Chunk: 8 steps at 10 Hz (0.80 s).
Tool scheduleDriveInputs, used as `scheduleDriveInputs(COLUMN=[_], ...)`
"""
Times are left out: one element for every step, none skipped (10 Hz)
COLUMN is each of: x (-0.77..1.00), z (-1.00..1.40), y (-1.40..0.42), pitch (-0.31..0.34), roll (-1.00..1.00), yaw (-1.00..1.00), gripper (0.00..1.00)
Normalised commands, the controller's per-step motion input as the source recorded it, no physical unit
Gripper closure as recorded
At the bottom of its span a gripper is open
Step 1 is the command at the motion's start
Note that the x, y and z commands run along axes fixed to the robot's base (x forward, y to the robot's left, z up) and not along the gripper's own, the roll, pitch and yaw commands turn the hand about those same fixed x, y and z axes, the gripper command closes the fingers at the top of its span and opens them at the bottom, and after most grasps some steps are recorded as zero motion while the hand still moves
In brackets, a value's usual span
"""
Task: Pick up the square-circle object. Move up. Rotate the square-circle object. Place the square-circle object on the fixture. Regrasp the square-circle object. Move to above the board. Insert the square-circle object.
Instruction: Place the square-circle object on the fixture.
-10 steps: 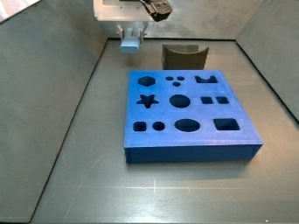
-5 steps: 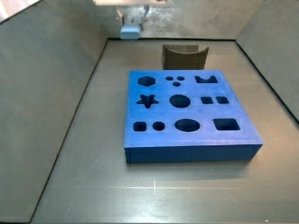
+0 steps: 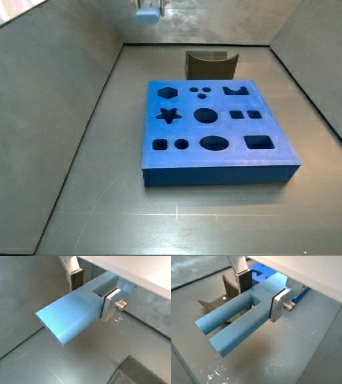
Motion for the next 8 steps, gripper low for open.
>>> scheduleDriveInputs(x=[-0.01,0.00,0.00,1.00,1.00,1.00,1.00,1.00], z=[0.55,0.40,0.21,0.07,0.05,0.04,0.05,0.03], y=[0.00,0.00,0.00,-0.62,-0.62,-0.51,-0.45,-0.37], pitch=[0.101,0.109,0.119,0.255,0.256,0.257,0.249,0.207], roll=[0.13,0.13,0.13,0.19,0.18,0.17,0.16,0.12], yaw=[0.01,0.02,0.03,0.06,0.06,0.06,0.05,0.04], gripper=[1.00,1.00,1.00,1.00,1.00,1.00,1.00,1.00])
